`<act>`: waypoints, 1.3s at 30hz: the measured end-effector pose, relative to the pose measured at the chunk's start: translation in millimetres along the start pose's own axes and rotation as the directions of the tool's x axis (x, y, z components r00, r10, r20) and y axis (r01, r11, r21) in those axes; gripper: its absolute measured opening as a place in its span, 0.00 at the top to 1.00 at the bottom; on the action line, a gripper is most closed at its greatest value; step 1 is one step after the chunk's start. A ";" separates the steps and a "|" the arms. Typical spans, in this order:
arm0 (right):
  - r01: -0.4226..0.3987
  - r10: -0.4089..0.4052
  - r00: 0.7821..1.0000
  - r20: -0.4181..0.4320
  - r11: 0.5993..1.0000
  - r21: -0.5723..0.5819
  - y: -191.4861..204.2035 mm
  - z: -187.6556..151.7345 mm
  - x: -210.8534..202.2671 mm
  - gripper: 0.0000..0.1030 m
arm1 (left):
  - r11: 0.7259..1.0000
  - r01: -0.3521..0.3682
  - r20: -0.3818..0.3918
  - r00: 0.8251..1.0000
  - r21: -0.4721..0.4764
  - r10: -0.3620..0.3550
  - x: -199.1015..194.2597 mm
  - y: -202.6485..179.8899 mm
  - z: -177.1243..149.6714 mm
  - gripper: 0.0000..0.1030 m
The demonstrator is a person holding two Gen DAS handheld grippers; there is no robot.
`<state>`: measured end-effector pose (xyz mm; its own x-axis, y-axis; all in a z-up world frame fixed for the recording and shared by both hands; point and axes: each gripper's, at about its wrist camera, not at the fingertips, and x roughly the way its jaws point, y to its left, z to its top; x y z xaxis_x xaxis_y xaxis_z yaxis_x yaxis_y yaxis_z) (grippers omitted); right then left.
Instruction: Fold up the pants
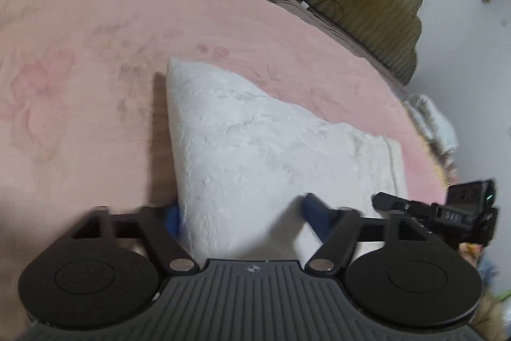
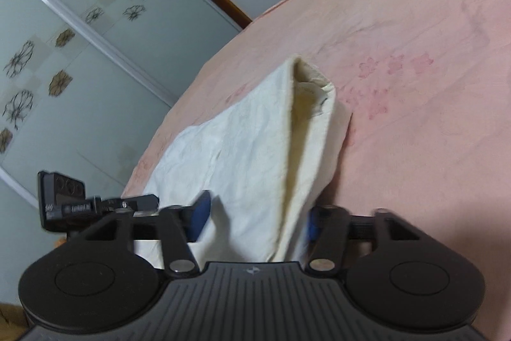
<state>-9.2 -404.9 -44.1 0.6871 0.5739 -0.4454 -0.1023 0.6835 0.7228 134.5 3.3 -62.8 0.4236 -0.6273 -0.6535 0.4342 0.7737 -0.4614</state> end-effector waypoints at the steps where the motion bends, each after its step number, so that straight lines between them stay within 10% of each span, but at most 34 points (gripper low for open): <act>1: -0.001 0.001 1.000 0.004 1.000 0.000 -0.1 -0.2 1.3 0.64 | 0.999 -0.027 0.008 1.000 0.018 0.027 -0.6 -3.7 -0.7 0.57; 6: 0.017 -0.013 0.998 0.063 0.998 -0.059 24.1 -6.7 -7.8 0.79 | 0.997 -0.032 0.127 0.992 0.067 0.023 -25.5 -13.1 0.0 0.83; 12: 0.003 0.019 0.994 0.111 0.981 -0.194 61.0 21.0 -6.0 0.80 | 0.977 -0.122 0.295 0.953 0.177 0.066 -55.3 -33.9 23.2 0.84; 21: 0.028 -0.011 0.996 0.089 0.980 -0.195 49.1 100.7 75.0 0.80 | 0.953 -0.261 0.277 0.937 0.151 0.212 -20.6 -4.3 87.9 0.82; 28: 0.217 -0.212 0.976 0.060 0.970 -0.105 18.6 91.8 104.9 0.50 | 0.936 -0.347 0.165 0.928 0.057 0.333 10.9 29.7 91.2 0.48; 33: 0.418 -0.340 0.896 0.285 0.863 -0.284 66.8 57.4 48.7 0.48 | 0.871 -0.486 0.229 0.858 0.069 0.460 -31.0 23.4 73.8 0.30; 37: 0.246 -0.195 0.968 0.159 0.865 -0.437 96.3 25.6 50.3 0.49 | 0.833 -0.535 0.219 0.838 0.144 0.500 -29.5 18.2 55.0 0.21; 39: 0.290 -0.265 0.957 0.118 0.847 -0.446 91.8 19.2 67.4 0.50 | 0.795 -0.580 0.230 0.810 0.175 0.540 -25.4 17.8 47.1 0.20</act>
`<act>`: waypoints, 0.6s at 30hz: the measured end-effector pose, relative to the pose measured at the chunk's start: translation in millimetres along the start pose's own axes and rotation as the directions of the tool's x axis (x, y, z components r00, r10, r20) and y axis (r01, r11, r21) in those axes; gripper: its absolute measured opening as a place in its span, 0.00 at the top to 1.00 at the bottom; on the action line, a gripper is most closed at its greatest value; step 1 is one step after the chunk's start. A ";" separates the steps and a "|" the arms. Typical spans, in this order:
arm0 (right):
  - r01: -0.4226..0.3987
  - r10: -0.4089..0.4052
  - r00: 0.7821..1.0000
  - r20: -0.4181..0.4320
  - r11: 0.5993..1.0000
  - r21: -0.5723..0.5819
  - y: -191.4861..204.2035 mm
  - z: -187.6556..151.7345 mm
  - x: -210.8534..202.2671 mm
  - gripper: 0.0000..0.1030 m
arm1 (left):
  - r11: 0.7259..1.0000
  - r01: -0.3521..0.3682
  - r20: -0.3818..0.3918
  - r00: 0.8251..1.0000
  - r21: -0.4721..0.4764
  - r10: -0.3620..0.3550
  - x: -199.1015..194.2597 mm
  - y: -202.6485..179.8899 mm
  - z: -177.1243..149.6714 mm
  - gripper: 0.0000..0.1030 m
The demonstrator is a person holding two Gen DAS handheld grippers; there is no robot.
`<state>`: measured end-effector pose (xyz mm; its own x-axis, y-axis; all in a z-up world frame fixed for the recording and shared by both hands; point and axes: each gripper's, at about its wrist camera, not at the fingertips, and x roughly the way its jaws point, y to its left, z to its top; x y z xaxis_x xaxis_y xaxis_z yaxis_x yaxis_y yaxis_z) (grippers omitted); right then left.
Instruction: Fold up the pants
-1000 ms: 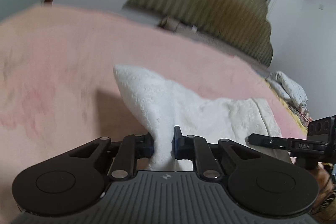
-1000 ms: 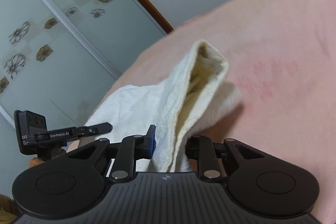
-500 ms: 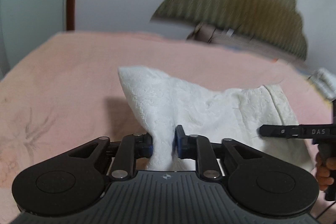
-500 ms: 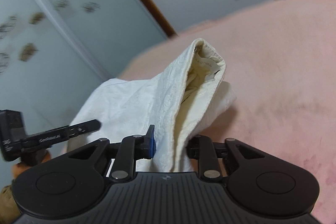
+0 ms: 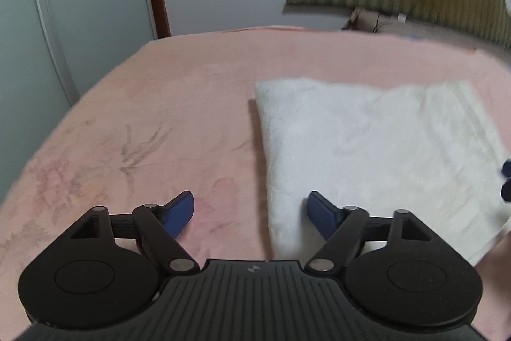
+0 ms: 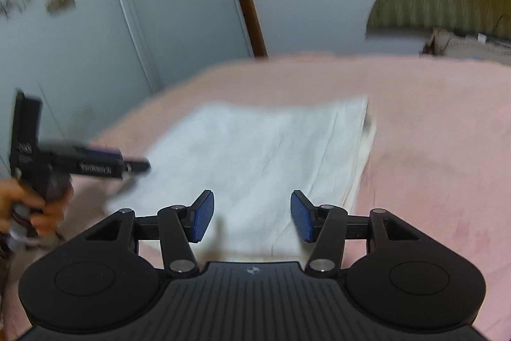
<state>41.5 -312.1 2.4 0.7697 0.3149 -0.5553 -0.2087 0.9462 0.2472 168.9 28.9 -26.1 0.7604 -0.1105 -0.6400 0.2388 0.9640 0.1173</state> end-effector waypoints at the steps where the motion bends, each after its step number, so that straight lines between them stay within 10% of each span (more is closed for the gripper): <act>1: 0.056 -0.056 0.998 -0.016 0.998 0.000 0.0 -1.7 5.6 0.50 | 1.000 -0.016 0.014 1.000 -0.006 0.016 -6.0 0.4 0.2 0.21; 7: 0.025 -0.029 0.996 0.081 0.998 0.052 17.8 -2.7 -25.3 0.39 | 0.997 -0.078 0.150 0.986 -0.002 0.078 -52.1 -5.0 -7.7 0.03; 10: 0.065 -0.065 0.998 0.007 0.998 0.021 26.3 -9.3 -1.4 0.34 | 0.987 -0.105 0.081 0.992 0.119 0.096 -30.8 -21.6 -19.7 0.10; 18: 0.079 -0.094 0.992 0.083 0.983 0.166 42.4 -20.9 -43.9 0.17 | 0.996 -0.087 0.095 0.992 0.025 0.085 -65.1 -22.6 -36.4 0.10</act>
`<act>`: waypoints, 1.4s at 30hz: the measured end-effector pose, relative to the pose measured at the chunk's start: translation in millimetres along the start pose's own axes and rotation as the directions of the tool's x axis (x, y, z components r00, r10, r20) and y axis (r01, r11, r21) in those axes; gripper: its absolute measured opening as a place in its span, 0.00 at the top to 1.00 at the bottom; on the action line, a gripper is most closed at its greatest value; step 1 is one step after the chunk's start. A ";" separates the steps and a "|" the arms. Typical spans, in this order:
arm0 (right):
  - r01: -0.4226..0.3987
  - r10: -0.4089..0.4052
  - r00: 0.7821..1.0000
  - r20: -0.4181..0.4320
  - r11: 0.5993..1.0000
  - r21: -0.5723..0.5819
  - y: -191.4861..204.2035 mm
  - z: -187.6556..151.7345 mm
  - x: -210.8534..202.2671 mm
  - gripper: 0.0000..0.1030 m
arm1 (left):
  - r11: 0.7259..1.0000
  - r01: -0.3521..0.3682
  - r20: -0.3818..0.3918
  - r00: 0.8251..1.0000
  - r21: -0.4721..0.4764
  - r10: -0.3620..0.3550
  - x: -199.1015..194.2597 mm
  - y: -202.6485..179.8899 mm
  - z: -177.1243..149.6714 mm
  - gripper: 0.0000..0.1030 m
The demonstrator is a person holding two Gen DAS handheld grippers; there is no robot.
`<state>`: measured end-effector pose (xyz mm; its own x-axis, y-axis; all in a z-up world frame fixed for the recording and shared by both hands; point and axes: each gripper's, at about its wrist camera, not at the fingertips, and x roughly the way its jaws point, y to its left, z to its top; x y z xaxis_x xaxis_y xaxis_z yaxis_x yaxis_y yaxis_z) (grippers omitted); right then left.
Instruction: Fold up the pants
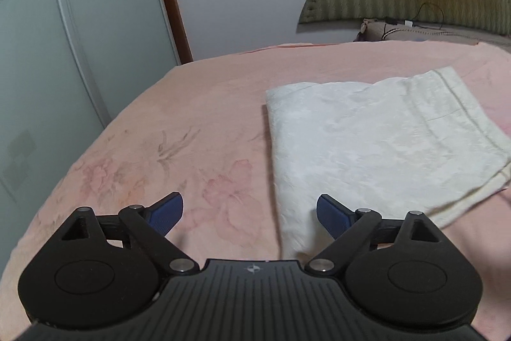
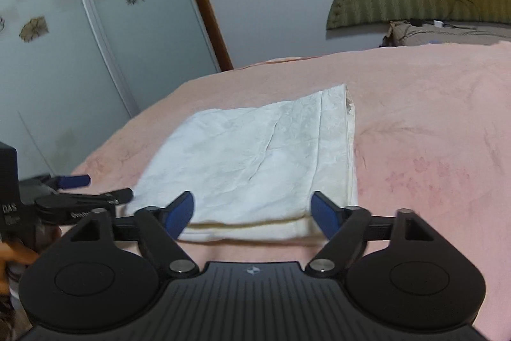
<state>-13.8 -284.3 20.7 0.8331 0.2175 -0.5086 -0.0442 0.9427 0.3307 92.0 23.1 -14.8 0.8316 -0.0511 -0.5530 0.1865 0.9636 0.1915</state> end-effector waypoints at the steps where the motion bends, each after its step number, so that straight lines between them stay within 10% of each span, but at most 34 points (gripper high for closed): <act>1: 0.014 -0.014 1.000 -0.014 1.000 0.009 4.2 -3.3 -2.7 0.14 | 1.000 0.007 -0.005 1.000 -0.008 -0.007 -3.4 -1.6 -1.7 0.09; 17: 0.113 -0.128 0.989 -0.067 0.975 -0.191 73.0 -36.0 -35.0 0.01 | 0.993 0.063 -0.059 0.996 -0.098 -0.069 -41.5 -7.0 -28.9 0.04; 42: 0.309 -0.326 0.940 -0.100 0.938 -0.160 54.6 -74.5 22.4 0.00 | 0.995 0.049 -0.061 0.997 -0.085 -0.055 -24.1 -30.4 -63.1 0.00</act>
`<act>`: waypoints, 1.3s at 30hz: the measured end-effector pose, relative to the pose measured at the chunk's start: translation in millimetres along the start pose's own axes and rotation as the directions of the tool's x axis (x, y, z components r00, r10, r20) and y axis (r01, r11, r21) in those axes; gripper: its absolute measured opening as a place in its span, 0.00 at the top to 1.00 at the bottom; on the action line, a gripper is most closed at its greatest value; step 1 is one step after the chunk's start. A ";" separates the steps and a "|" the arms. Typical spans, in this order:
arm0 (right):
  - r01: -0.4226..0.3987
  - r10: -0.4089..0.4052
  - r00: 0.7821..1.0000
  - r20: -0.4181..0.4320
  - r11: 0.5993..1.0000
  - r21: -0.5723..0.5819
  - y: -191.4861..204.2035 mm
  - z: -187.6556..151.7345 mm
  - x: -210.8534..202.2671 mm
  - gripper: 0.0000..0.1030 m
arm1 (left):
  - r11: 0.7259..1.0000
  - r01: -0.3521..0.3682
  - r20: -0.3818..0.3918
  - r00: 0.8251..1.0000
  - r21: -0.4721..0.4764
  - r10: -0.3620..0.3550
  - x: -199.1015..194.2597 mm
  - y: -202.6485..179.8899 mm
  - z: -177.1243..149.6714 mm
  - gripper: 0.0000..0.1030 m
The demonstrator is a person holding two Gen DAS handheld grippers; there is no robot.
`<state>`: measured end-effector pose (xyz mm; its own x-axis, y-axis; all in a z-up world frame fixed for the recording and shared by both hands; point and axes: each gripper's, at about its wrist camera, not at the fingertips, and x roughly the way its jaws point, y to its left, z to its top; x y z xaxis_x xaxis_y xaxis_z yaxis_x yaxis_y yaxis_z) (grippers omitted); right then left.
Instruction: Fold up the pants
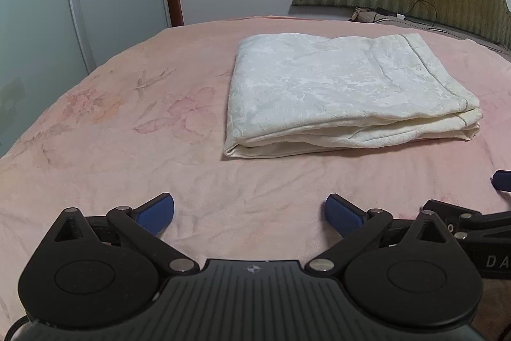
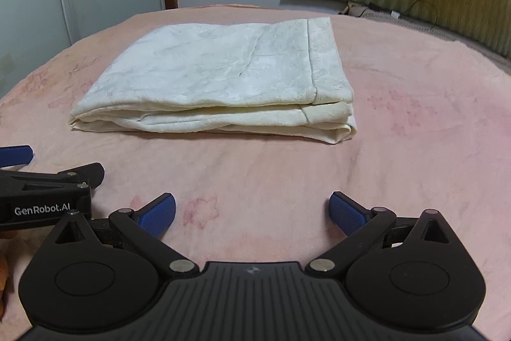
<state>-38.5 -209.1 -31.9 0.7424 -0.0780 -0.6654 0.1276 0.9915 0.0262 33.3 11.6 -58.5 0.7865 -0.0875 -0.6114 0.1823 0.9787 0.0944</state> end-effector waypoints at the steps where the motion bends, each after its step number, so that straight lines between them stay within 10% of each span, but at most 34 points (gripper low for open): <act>1: 0.004 -0.004 1.000 0.007 1.000 -0.001 0.6 -1.0 -0.7 0.00 | 1.000 0.000 0.001 1.000 0.000 0.000 0.0 -0.3 0.0 0.00; 39: -0.006 0.006 1.000 0.027 1.000 0.017 -2.6 -4.6 -1.9 0.00 | 0.998 0.039 -0.009 0.999 -0.040 -0.039 0.8 7.1 -4.5 0.00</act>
<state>-43.3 -211.1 -34.1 0.7608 -0.0752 -0.6446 0.1343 0.9900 0.0430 32.5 19.3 -61.8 0.7735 -0.1244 -0.6215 0.1891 0.9812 0.0389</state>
